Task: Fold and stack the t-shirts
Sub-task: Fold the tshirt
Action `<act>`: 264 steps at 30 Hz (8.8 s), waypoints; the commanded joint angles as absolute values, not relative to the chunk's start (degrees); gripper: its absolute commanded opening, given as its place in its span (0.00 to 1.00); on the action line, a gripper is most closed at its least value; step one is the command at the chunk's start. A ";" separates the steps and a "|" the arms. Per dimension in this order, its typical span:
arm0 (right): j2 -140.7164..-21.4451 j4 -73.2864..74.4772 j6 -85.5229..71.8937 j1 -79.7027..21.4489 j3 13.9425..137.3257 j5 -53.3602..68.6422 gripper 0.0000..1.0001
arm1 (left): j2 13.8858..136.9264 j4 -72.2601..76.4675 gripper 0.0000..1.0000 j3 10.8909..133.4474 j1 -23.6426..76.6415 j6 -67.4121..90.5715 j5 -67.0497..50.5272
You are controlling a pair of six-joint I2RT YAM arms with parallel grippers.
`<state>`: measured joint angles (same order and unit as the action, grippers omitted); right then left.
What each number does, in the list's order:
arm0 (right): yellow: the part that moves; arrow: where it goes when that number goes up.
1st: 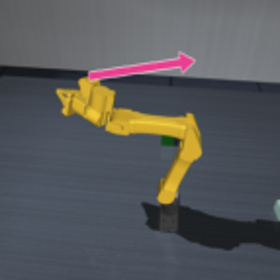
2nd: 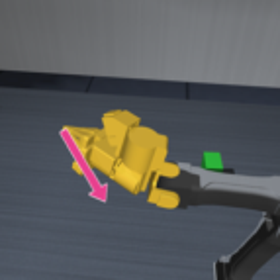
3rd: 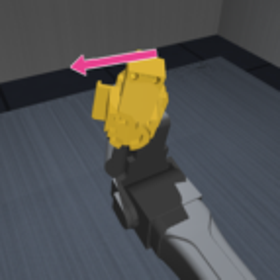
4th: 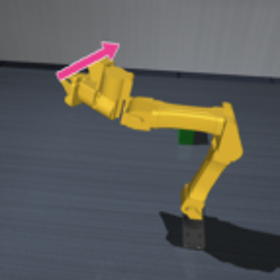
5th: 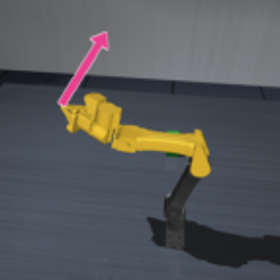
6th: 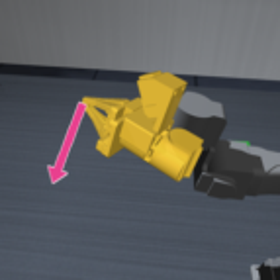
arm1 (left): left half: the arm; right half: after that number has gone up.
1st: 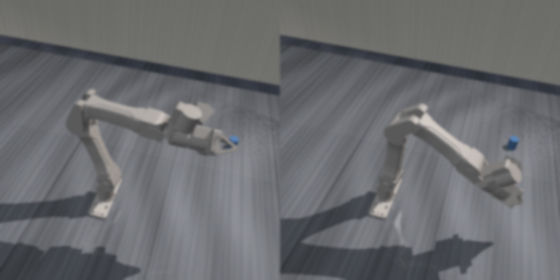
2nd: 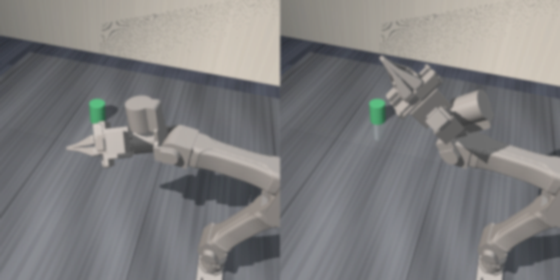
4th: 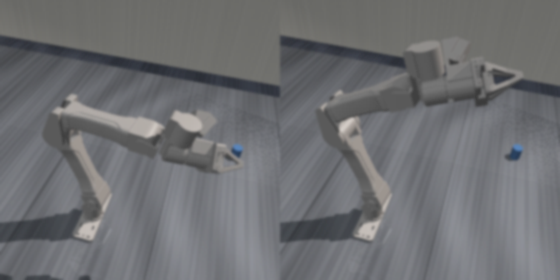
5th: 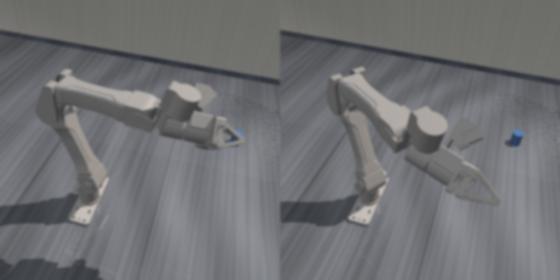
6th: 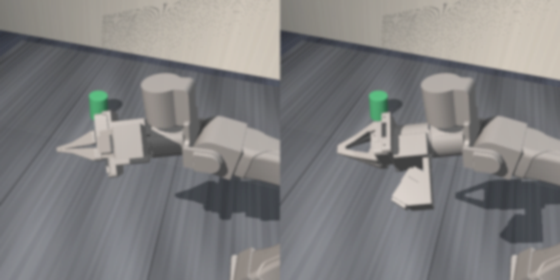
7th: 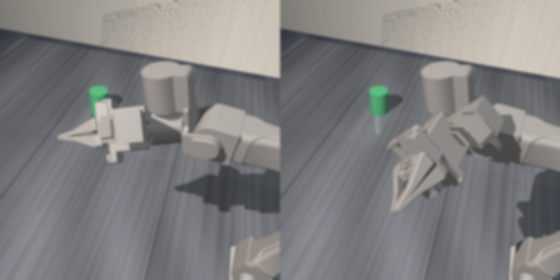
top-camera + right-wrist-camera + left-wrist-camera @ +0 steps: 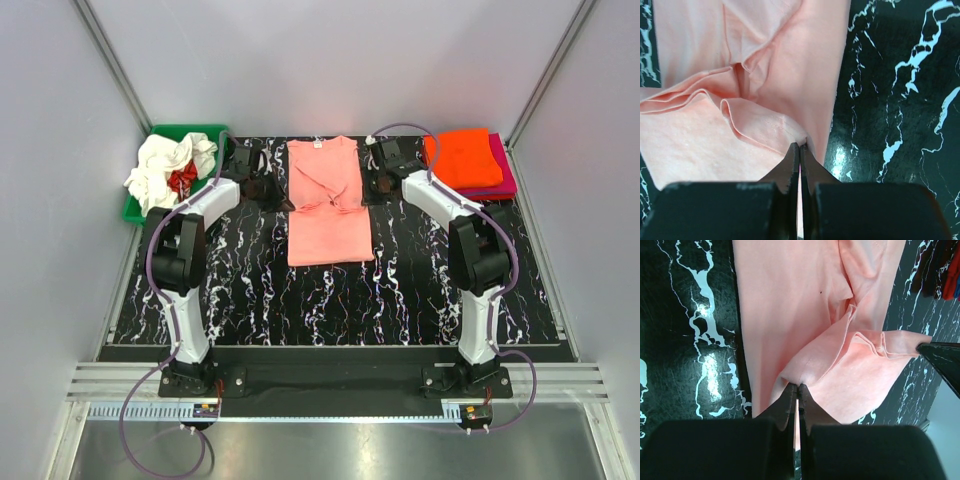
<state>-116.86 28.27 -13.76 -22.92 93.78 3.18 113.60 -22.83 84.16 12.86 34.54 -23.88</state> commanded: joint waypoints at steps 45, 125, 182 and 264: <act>-115.50 31.64 -14.76 -17.75 93.88 22.76 0.46 | 105.82 -13.72 0.40 76.47 16.25 27.42 -28.56; -71.28 29.63 -33.48 -24.96 44.11 13.26 0.31 | 81.08 -16.45 0.31 52.46 28.39 30.33 -15.27; -76.56 23.03 -41.74 -33.67 43.60 5.10 0.42 | 74.97 -13.48 0.46 39.58 28.21 31.44 -22.14; -64.70 18.37 -53.17 -30.06 22.06 9.58 0.00 | 75.85 -8.87 0.00 30.58 40.17 37.53 -15.64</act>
